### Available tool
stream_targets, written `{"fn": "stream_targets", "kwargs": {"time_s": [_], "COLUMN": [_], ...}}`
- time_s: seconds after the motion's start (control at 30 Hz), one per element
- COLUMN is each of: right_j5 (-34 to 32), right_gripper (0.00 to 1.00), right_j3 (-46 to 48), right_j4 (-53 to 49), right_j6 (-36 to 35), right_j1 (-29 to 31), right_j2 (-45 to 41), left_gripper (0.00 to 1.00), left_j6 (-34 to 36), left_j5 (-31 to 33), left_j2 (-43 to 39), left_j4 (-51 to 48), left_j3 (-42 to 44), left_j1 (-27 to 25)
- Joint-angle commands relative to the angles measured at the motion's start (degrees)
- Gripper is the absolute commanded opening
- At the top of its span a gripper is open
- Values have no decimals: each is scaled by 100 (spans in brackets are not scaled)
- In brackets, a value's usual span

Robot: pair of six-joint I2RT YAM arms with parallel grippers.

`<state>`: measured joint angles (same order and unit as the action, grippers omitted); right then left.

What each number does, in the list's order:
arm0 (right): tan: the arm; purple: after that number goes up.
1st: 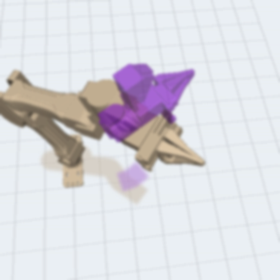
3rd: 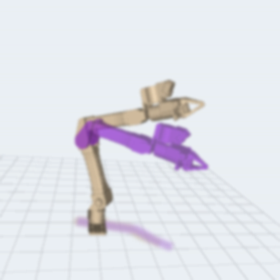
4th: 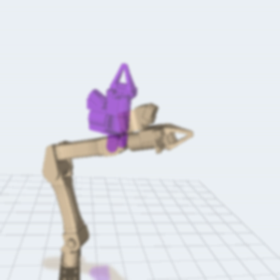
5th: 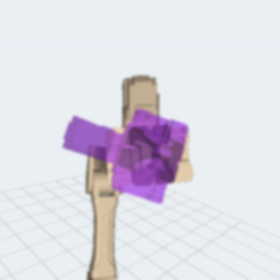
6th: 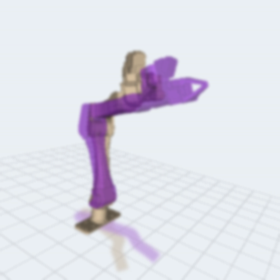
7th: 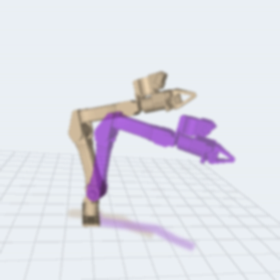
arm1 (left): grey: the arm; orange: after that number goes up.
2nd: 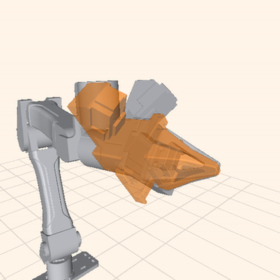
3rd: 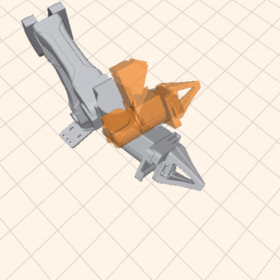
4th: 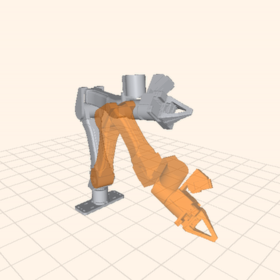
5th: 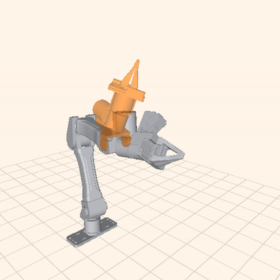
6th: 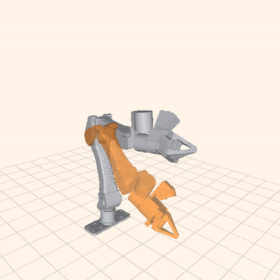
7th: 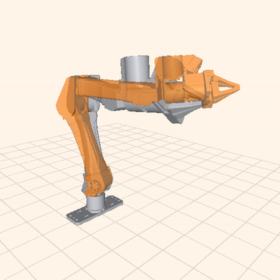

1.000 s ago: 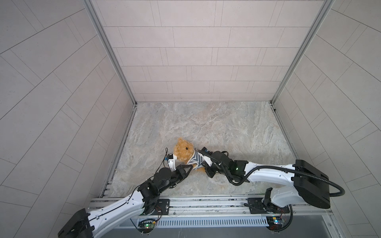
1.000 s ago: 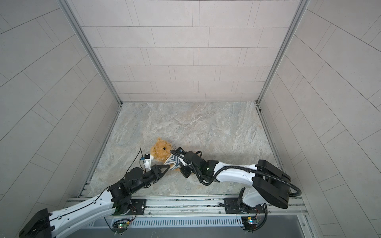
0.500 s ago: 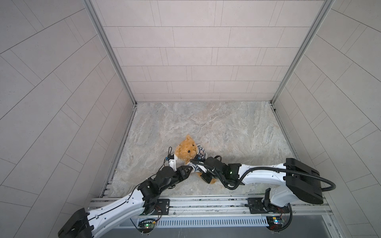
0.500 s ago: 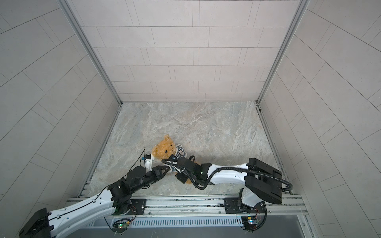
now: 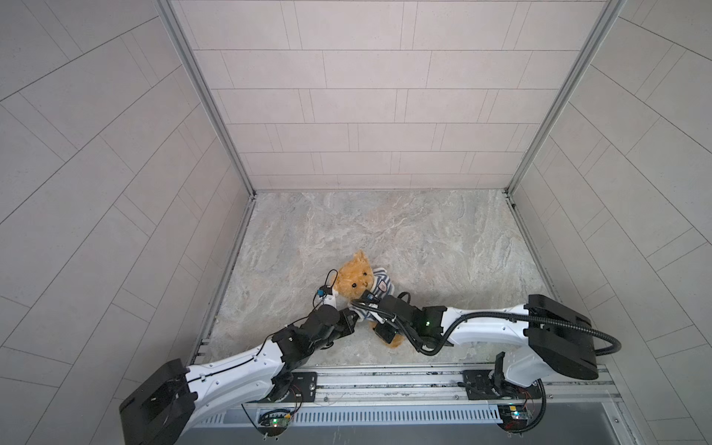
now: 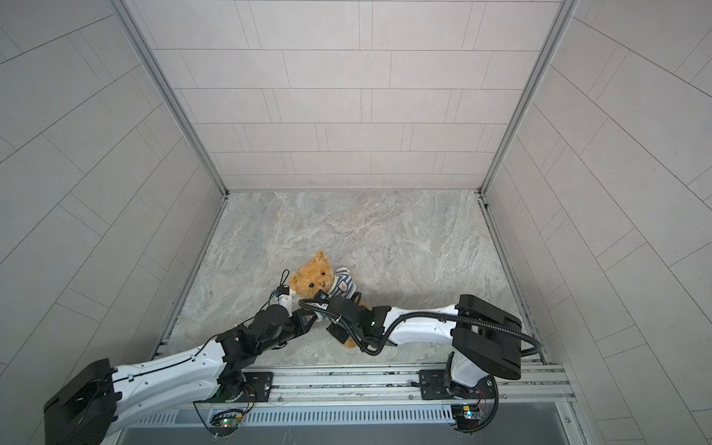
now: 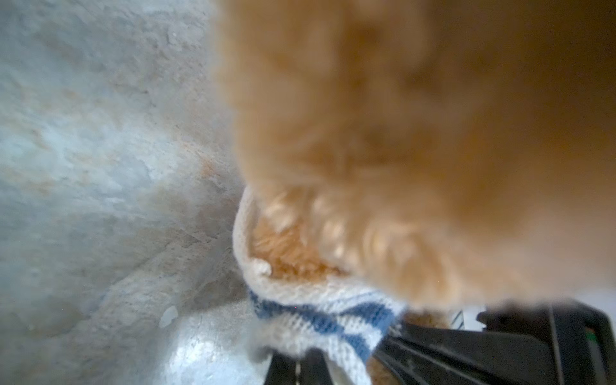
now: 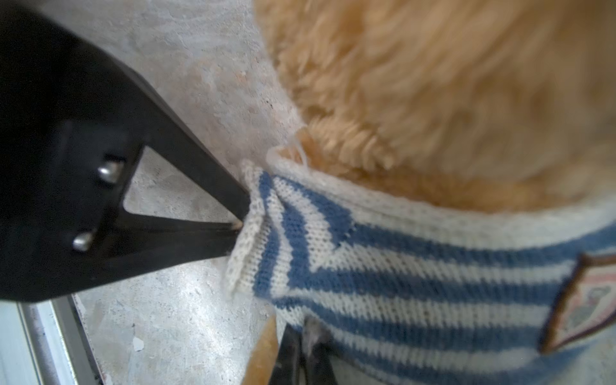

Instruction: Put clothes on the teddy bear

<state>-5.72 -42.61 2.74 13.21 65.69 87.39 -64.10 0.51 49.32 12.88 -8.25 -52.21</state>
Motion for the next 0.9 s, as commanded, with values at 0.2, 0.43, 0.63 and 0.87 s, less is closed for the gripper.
{"fn": "stream_targets", "kwargs": {"time_s": [0.2, 0.43, 0.63, 0.87], "right_j5": [-551, -402, 451, -7], "right_gripper": [0, 0, 0, 42], "right_j3": [412, 628, 1052, 819], "right_j4": [-913, -818, -211, -314], "right_j6": [524, 338, -368, -436], "right_j1": [-1035, -1181, -913, -145], "right_j2": [-352, -865, -1604, -2561], "left_gripper": [0, 0, 0, 0], "left_j6": [286, -353, -438, -530], "left_j5": [-847, -1408, -1554, -1343], "left_j2": [-716, -1234, -1422, -1564], "left_j4": [550, 1950, 2139, 1631], "left_j3": [233, 877, 820, 781], "left_j1": [124, 382, 386, 388]}}
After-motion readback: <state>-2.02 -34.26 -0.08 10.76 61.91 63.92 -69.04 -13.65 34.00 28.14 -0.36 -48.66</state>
